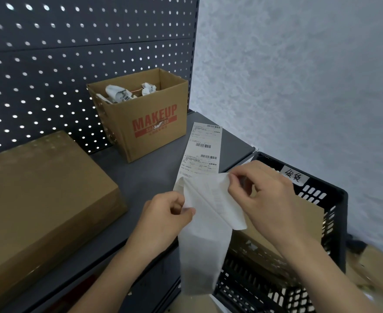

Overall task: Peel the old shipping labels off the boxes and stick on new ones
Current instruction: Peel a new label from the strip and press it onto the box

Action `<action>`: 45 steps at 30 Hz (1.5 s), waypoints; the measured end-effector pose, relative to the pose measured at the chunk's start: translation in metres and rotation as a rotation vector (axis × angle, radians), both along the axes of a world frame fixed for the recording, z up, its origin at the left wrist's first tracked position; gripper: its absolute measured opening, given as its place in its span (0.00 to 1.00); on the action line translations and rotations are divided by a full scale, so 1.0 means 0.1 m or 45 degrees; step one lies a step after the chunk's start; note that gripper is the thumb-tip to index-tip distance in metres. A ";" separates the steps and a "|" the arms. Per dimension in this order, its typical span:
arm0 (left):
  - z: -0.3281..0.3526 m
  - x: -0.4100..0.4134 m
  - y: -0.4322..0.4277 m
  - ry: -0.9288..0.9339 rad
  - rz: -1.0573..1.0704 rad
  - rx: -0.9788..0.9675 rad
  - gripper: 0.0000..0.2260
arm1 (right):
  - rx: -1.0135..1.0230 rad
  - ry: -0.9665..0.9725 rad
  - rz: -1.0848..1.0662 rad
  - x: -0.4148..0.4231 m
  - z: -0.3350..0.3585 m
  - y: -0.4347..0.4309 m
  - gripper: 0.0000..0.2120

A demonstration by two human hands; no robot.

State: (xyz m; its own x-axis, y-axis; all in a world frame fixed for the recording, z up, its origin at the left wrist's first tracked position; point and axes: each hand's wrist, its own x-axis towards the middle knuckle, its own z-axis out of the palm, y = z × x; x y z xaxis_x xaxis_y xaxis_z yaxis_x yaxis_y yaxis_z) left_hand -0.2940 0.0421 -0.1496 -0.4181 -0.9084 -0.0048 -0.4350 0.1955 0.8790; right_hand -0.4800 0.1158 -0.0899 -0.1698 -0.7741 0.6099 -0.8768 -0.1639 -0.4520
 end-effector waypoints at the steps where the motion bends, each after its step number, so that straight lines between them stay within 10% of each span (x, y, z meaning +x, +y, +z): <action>1: 0.00 0.01 0.00 -0.027 0.000 -0.013 0.12 | -0.004 -0.013 -0.007 -0.01 0.02 0.00 0.05; 35: 0.04 0.32 0.13 -0.683 0.072 -0.204 0.11 | -0.138 -0.161 -0.135 -0.19 0.56 -0.38 0.04; 45: 0.62 0.05 -0.02 0.763 0.162 0.671 0.25 | -0.330 0.382 0.159 0.28 0.05 -0.21 0.07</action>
State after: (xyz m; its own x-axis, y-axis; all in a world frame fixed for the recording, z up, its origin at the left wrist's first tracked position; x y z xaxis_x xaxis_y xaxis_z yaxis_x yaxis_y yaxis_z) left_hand -0.2893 0.0400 -0.0872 -0.3788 -0.8900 -0.2537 0.1486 -0.3291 0.9325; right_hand -0.4521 0.0946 -0.0849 0.1302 -0.5918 0.7955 -0.9296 -0.3519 -0.1096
